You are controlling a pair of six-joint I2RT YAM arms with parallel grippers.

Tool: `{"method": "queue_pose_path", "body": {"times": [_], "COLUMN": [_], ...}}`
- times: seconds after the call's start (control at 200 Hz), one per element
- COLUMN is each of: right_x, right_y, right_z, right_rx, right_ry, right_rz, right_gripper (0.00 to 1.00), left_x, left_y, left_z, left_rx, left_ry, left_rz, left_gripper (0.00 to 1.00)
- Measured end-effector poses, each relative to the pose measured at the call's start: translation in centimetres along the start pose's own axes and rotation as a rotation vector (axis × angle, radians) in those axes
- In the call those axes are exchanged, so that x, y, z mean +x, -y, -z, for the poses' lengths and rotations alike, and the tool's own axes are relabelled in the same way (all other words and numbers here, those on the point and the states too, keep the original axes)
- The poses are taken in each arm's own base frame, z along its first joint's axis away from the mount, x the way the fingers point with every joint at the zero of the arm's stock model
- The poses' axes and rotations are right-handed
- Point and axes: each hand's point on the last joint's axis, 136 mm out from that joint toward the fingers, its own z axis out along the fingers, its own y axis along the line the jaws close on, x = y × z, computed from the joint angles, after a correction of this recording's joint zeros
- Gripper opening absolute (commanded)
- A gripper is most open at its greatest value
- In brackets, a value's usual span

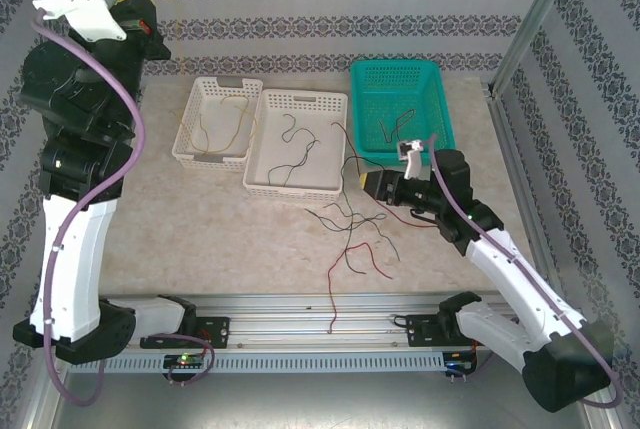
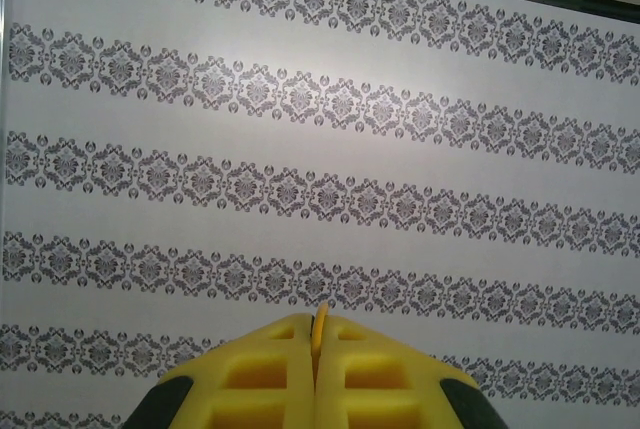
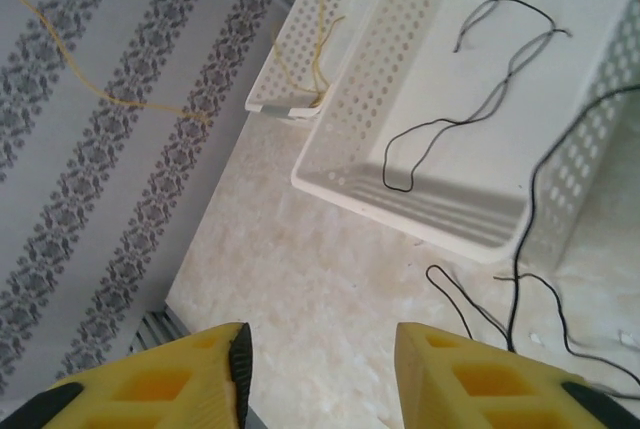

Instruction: Untangle the cables

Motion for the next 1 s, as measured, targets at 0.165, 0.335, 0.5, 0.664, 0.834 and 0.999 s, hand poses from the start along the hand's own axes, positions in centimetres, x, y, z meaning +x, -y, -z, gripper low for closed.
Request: {"method": "queue_pose_path", "body": {"times": [0.165,0.335,0.5,0.664,0.834,0.999], "right_x": [0.3,1.0,1.7,2.0,2.3,2.6], "right_y": [-0.3,-0.5,-1.2,-1.6,-1.6,-1.3], "right_z": [-0.8,-1.3,-1.7,-1.8,-1.9,-1.8], "right_rx": [-0.008,-0.009,-0.026,-0.035,-0.037,-0.03], "right_ry": [-0.019,-0.043,-0.062,-0.074,-0.08,-0.085], "right_rz": [0.028,0.035,0.066,0.085,0.103,0.113], "right_gripper": [0.45,0.44,0.45,0.45,0.45,0.45], "left_x": [2.3,6.3,9.0,11.3,13.8,13.8], "left_y": [-0.3,-0.2,-0.6,-1.9,-2.8,-2.5], "left_z": [-0.9,-2.9,-5.1,-7.0,-8.5,-9.0], "left_rx": [-0.024,-0.028,-0.039,-0.069,-0.082,-0.066], "left_ry": [-0.033,-0.099,-0.137,-0.166,-0.209,-0.212], "left_rz": [-0.065,-0.137,-0.17,-0.186,-0.179,-0.149], "left_gripper": [0.0,0.0,0.0,0.0,0.0,0.0]}}
